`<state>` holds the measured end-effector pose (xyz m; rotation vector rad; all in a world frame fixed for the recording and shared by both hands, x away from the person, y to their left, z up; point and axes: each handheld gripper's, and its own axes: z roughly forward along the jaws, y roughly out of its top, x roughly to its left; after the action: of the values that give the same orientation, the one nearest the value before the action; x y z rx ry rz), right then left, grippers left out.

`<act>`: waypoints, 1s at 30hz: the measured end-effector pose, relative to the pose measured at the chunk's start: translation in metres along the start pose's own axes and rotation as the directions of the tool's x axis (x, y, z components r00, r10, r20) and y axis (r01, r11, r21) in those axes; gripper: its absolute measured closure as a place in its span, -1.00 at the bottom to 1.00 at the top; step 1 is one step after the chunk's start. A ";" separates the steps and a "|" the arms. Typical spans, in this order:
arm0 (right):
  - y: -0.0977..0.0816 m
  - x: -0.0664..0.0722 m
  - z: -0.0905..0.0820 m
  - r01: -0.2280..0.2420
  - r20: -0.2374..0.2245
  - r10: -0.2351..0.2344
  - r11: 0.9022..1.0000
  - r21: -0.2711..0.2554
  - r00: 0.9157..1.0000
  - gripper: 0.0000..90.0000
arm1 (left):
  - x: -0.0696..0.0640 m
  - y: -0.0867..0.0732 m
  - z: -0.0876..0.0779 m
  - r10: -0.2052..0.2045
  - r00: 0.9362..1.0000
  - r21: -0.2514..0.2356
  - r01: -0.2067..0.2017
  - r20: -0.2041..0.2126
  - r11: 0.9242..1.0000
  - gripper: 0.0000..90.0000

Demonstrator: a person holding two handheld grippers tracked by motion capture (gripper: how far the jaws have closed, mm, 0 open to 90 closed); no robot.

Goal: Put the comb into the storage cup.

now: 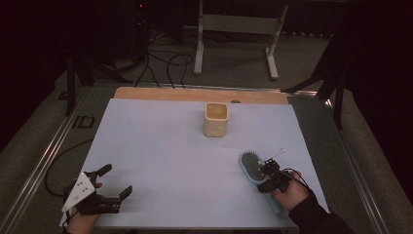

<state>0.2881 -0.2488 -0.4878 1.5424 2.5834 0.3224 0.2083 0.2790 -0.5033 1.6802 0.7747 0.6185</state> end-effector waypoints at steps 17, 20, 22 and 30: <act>0.010 0.001 0.004 0.001 0.013 -0.002 0.996 0.086 1.000 0.48 | 0.000 0.000 0.000 0.001 1.000 0.003 -0.001 0.001 1.000 -1.00; 0.010 0.001 0.004 0.011 0.015 -0.013 0.996 0.090 1.000 0.56 | 0.000 0.000 0.001 0.001 1.000 0.004 -0.001 0.003 1.000 -1.00; 0.010 0.002 0.004 0.022 0.021 -0.024 0.996 0.089 0.999 0.57 | 0.000 -0.001 0.001 0.001 1.000 0.004 -0.001 0.001 1.000 -1.00; 0.005 -0.003 -0.001 -0.011 -0.034 0.011 1.000 0.017 0.999 0.58 | 0.000 -0.001 0.001 0.003 1.000 0.009 -0.003 0.000 1.000 -1.00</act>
<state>0.2936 -0.2492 -0.4857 1.5708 2.6105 0.3324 0.2088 0.2781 -0.5041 1.6897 0.7760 0.6179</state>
